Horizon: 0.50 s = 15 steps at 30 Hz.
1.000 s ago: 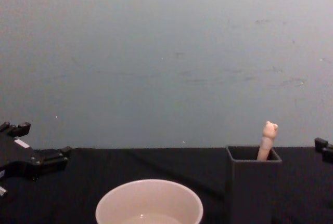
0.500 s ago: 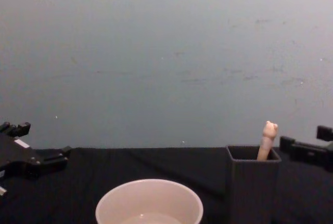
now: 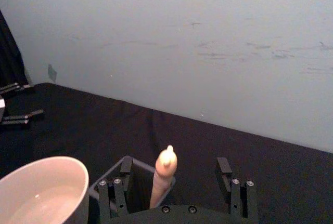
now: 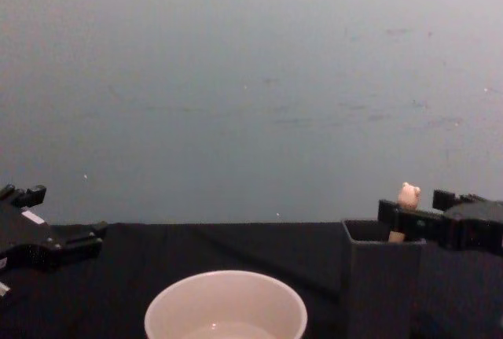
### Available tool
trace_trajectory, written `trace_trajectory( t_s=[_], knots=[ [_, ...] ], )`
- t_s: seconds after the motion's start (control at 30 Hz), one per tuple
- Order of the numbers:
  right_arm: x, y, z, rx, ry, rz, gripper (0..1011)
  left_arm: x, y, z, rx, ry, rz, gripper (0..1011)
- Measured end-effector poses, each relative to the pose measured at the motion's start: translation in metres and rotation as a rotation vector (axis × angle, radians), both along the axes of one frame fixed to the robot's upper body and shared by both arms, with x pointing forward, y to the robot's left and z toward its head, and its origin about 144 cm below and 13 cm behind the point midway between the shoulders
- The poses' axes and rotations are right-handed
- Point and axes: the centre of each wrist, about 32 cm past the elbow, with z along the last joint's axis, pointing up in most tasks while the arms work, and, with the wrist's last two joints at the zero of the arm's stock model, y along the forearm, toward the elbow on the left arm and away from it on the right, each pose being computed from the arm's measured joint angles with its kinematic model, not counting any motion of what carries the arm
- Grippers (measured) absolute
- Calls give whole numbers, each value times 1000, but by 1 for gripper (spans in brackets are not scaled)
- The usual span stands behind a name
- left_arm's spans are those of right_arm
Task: Pick up the stirring spoon with one hand, stir inside the cup, then place it back in its original position.
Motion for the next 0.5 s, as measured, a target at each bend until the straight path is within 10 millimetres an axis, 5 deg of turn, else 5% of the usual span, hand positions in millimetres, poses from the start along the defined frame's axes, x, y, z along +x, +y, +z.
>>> trace_trajectory(
  t_s=[0.5],
  knots=[
    [15, 9, 3, 24, 21, 3, 1003, 0, 0, 0, 0, 0, 0, 1001]
  ],
)
